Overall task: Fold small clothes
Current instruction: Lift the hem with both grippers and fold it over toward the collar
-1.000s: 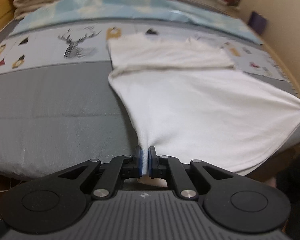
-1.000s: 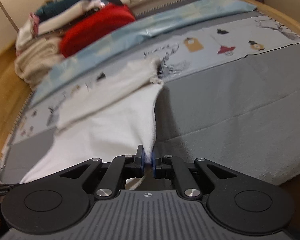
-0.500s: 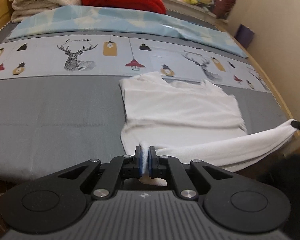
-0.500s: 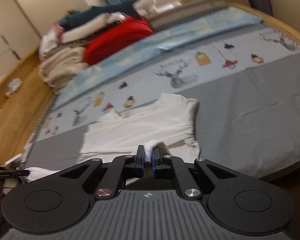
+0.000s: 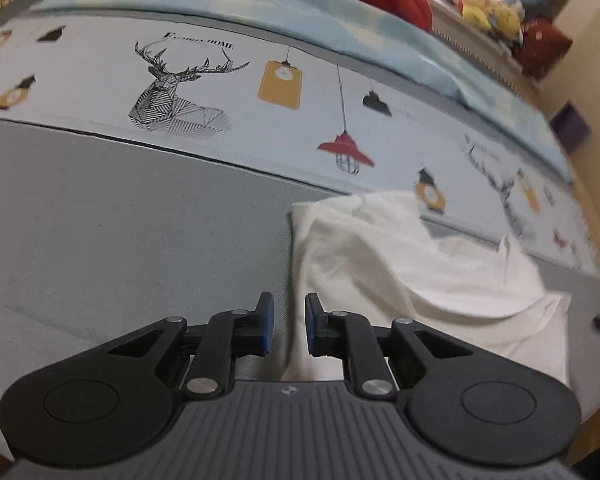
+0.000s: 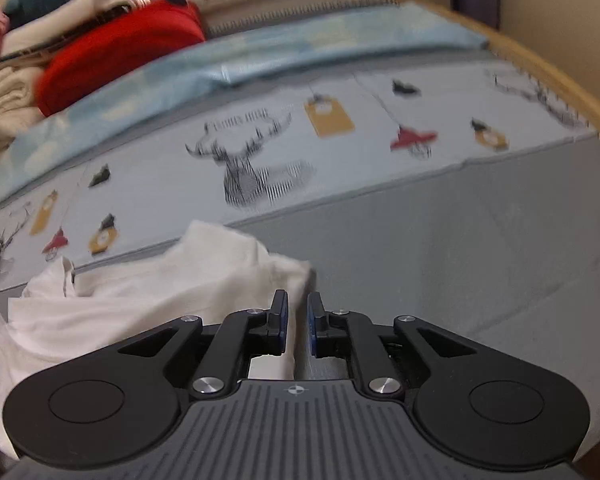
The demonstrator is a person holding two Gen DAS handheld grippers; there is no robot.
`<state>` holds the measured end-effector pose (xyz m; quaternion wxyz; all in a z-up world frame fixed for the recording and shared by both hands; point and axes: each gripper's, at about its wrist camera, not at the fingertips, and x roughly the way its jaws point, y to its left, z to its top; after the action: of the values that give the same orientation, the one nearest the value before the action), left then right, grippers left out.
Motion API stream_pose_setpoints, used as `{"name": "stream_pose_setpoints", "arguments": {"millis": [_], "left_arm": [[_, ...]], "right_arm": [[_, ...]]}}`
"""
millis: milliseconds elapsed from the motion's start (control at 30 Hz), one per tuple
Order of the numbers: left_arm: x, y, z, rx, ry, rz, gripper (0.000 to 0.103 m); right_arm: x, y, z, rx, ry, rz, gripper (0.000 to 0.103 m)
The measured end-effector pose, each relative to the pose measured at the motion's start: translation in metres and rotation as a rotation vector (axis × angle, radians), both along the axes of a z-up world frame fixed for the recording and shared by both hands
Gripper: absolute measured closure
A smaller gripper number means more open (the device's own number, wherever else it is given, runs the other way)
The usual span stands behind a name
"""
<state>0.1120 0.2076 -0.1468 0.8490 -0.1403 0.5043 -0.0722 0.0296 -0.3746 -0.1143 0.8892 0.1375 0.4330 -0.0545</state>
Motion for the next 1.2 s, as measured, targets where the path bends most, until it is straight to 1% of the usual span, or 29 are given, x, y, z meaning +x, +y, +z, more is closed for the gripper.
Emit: {"name": "stream_pose_setpoints", "arguments": {"millis": [33, 67, 100, 133, 200, 233, 333, 367, 400, 433, 467, 600, 667, 700, 733, 800, 833, 867, 933, 967, 1067, 1100, 1133, 1200], "left_arm": [[0.003, 0.000, 0.000, -0.003, -0.001, -0.004, 0.083], [0.007, 0.000, -0.002, -0.002, 0.004, -0.008, 0.079], [0.010, 0.000, -0.006, -0.006, 0.015, -0.012, 0.078], [0.012, -0.001, -0.010, -0.012, 0.030, -0.014, 0.076], [0.013, -0.006, -0.020, -0.005, 0.071, -0.025, 0.076], [0.015, -0.009, -0.022, 0.005, 0.076, -0.031, 0.076], [0.018, -0.022, -0.024, 0.009, 0.051, -0.032, 0.068], [0.021, -0.025, -0.025, 0.013, 0.053, -0.027, 0.065], [0.024, -0.027, -0.027, 0.019, 0.056, -0.024, 0.065], [0.026, -0.030, -0.029, 0.025, 0.059, -0.021, 0.065], [0.030, -0.032, -0.030, 0.033, 0.062, -0.019, 0.065], [0.042, -0.039, -0.036, 0.057, 0.068, -0.003, 0.062], [0.047, -0.042, -0.039, 0.065, 0.070, 0.006, 0.062], [0.050, -0.042, -0.040, 0.066, 0.072, 0.008, 0.062], [0.052, -0.043, -0.041, 0.066, 0.074, 0.011, 0.062], [0.057, -0.045, -0.042, 0.066, 0.073, 0.004, 0.065], [0.058, -0.047, -0.041, 0.072, 0.062, -0.004, 0.094], [0.060, -0.048, -0.037, 0.087, 0.038, -0.016, 0.100], [0.059, -0.048, -0.025, 0.108, -0.044, 0.002, 0.100], [0.058, -0.047, -0.017, 0.109, -0.100, 0.022, 0.100], [0.059, -0.049, -0.003, 0.133, -0.219, 0.057, 0.099], [0.060, -0.050, -0.002, 0.132, -0.236, 0.062, 0.099], [0.064, -0.051, -0.004, 0.121, -0.237, 0.065, 0.099], [0.072, -0.054, -0.012, 0.119, -0.188, 0.069, 0.093]], "right_arm": [[0.000, -0.001, -0.002, 0.023, 0.000, 0.004, 0.092], [0.001, -0.002, -0.004, 0.037, 0.001, 0.018, 0.088], [0.002, -0.001, -0.010, 0.035, 0.012, 0.036, 0.084], [0.004, 0.001, -0.013, 0.023, 0.029, 0.041, 0.081], [0.005, 0.002, -0.024, 0.010, 0.056, 0.043, 0.075], [0.006, 0.003, -0.030, 0.016, 0.069, 0.044, 0.075], [0.013, 0.010, -0.037, 0.017, 0.088, 0.062, 0.073], [0.015, 0.011, -0.038, 0.015, 0.083, 0.069, 0.069], [0.017, 0.014, -0.038, 0.012, 0.074, 0.075, 0.062], [0.020, 0.016, -0.039, 0.008, 0.071, 0.080, 0.060], [0.023, 0.018, -0.040, 0.001, 0.075, 0.083, 0.058], [0.037, 0.026, -0.046, -0.033, 0.087, 0.091, 0.058], [0.043, 0.030, -0.048, -0.046, 0.086, 0.101, 0.059], [0.045, 0.033, -0.049, -0.059, 0.085, 0.109, 0.062], [0.048, 0.036, -0.050, -0.071, 0.085, 0.114, 0.068], [0.053, 0.038, -0.051, -0.095, 0.086, 0.111, 0.094], [0.055, 0.038, -0.050, -0.096, 0.081, 0.104, 0.097], [0.056, 0.037, -0.048, -0.080, 0.068, 0.094, 0.098], [0.057, 0.035, -0.039, -0.058, 0.012, 0.062, 0.099], [0.057, 0.034, -0.031, -0.057, -0.037, 0.038, 0.100], [0.056, 0.029, -0.011, -0.063, -0.177, -0.046, 0.100], [0.058, 0.027, -0.007, -0.068, -0.214, -0.078, 0.100], [0.061, 0.026, -0.005, -0.065, -0.229, -0.103, 0.100], [0.069, 0.023, -0.008, -0.042, -0.223, -0.138, 0.098]]}}
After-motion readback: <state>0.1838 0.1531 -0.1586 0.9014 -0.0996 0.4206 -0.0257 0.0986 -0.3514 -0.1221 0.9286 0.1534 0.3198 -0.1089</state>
